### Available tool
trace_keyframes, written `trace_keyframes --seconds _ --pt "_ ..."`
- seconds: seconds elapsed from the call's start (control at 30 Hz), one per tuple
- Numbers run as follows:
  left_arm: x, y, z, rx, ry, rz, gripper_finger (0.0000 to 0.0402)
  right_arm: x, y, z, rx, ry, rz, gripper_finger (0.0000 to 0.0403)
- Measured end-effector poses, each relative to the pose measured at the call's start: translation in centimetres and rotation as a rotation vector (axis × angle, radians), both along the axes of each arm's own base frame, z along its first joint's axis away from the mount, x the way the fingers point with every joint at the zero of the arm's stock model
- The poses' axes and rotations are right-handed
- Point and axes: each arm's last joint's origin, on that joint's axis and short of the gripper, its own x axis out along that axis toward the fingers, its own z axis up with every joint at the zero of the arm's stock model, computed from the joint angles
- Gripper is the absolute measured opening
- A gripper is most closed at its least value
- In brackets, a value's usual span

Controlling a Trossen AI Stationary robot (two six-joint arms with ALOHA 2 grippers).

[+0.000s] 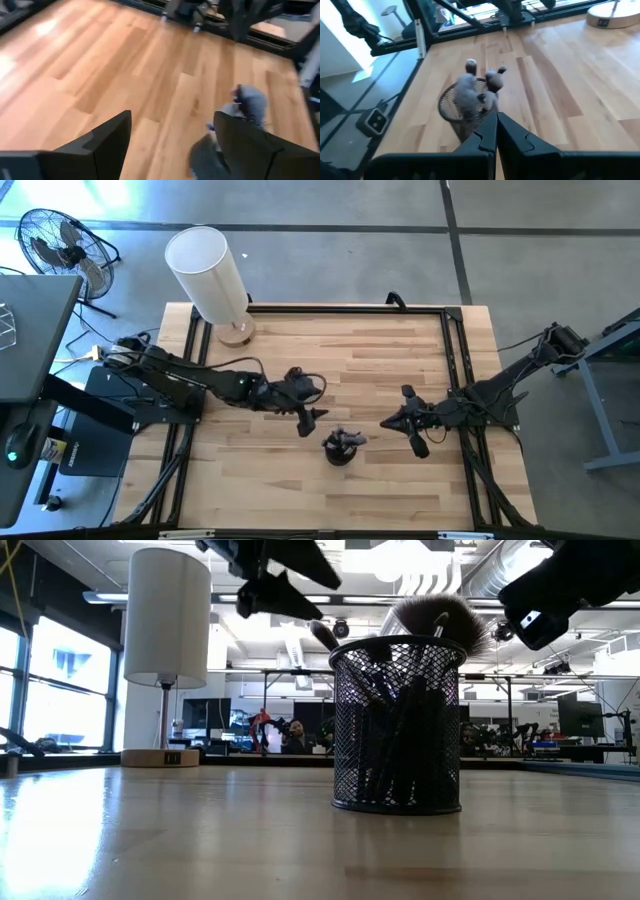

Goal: Pick & Place Makeup Supplies
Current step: Return to Home Position

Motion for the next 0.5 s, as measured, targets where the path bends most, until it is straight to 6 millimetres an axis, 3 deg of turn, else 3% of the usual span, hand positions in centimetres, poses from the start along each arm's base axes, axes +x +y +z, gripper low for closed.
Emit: trace_keyframes --seconds 0.2,0.5 --pt "-1.0 0.5 -0.8 0.078 0.133 0.024 0.0228 0.0 -0.2 0.0 -0.025 -0.011 -0.072 0.0002" --pt "-3.9 1.2 1.3 0.246 0.192 -0.025 0.0113 0.1 -0.6 0.2 -0.058 -0.041 -0.199 0.0002"
